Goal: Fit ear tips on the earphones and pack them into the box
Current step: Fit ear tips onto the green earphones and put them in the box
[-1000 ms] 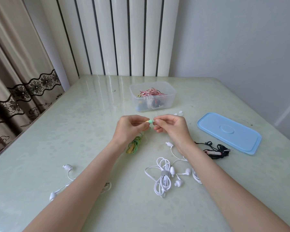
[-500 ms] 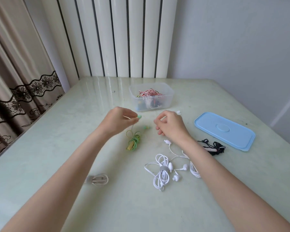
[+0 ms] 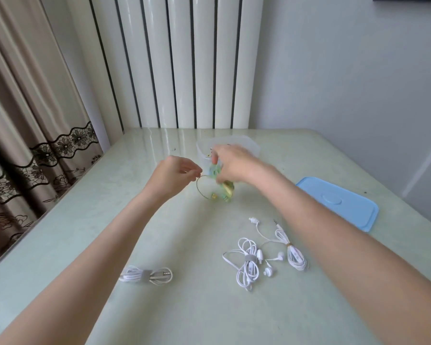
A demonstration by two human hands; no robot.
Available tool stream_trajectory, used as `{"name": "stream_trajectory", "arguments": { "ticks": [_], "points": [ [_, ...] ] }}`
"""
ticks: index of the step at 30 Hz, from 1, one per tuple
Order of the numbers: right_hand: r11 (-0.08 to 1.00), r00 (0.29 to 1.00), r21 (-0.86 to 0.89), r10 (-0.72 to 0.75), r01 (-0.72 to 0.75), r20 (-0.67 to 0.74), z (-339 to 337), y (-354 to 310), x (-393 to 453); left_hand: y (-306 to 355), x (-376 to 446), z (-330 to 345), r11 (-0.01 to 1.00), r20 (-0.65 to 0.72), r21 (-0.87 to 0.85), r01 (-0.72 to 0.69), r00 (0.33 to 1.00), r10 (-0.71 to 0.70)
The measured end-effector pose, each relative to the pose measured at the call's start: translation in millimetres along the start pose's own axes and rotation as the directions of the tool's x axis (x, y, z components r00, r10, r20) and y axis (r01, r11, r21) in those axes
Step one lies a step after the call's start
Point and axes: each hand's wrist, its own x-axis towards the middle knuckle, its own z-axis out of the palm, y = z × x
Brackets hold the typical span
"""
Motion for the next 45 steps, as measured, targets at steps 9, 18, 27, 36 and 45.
{"name": "stream_trajectory", "arguments": {
  "ticks": [9,18,27,36,45],
  "points": [
    [0.997,0.865,-0.057,-0.079,0.059,-0.496,-91,21,80,13,35,-10,0.997,0.003,0.006,-0.079,0.997,0.079],
    [0.975,0.95,-0.205,0.015,-0.083,-0.311,-49,47,125,1,38,-16,0.997,0.058,0.065,-0.043,0.998,0.039],
    [0.953,0.93,-0.104,0.247,-0.283,-0.273,-19,76,115,-6,28,-15,0.998,0.078,0.063,-0.004,0.997,-0.001],
    [0.996,0.994,0.067,-0.05,0.056,-0.097,4,37,133,-1,28,-1,0.998,0.111,0.056,-0.005,0.994,-0.001],
    [0.786,0.897,0.611,0.195,0.1,-0.398,4,44,152,-17,27,-14,0.993,0.121,0.11,0.036,0.991,-0.049]
  ]
}}
